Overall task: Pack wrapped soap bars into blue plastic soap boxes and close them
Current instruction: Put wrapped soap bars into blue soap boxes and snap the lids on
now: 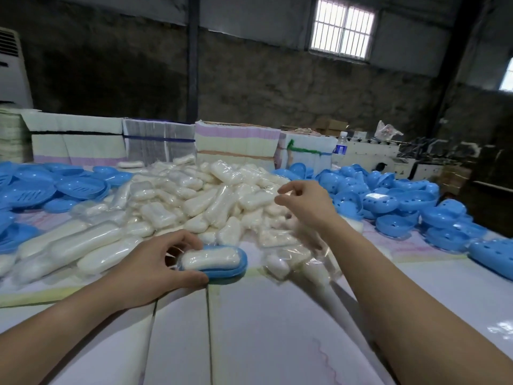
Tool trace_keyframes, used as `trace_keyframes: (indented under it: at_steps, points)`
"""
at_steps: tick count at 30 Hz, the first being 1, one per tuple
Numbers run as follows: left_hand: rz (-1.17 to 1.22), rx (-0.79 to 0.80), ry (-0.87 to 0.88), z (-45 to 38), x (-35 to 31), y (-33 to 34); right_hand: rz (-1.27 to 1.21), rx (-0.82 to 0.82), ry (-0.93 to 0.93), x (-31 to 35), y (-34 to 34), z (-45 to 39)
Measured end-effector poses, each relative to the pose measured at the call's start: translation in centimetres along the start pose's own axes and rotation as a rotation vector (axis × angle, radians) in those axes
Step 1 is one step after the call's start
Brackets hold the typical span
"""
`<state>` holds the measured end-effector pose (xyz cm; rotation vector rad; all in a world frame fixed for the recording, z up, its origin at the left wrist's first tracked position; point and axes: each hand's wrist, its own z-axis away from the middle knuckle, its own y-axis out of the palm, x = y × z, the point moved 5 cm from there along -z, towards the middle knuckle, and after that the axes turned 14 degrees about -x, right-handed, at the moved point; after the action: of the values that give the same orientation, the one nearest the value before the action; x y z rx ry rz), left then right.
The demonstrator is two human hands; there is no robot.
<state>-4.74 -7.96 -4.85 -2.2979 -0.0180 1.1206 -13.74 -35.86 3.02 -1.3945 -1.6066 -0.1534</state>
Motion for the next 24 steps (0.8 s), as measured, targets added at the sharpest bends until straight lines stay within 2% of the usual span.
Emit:
trace_keyframes:
  at_steps: [2, 4, 7, 9, 20, 24]
  points:
    - [0.011, 0.006, 0.013, -0.2, 0.1, 0.1, 0.173, -0.167, 0.010, -3.0, -2.0, -2.3]
    - [0.022, 0.014, 0.027, -0.2, 0.1, 0.3, 0.351, -0.239, 0.054, -6.6, -4.0, -4.0]
    - [0.018, 0.006, 0.047, -0.3, 0.3, 0.6, 0.653, -0.178, 0.147, -12.0, -6.2, -5.3]
    - [0.029, -0.006, 0.045, -0.4, 0.5, 0.7, 0.754, -0.102, 0.210, -14.5, -6.7, -5.8]
    - [0.015, -0.011, 0.054, -0.8, 1.4, 0.9, 0.793, -0.028, 0.360, -17.6, -6.0, -7.9]
    - [0.029, -0.008, 0.045, -0.9, 1.5, 1.1, 0.699, -0.127, 0.348, -17.4, -6.1, -8.2]
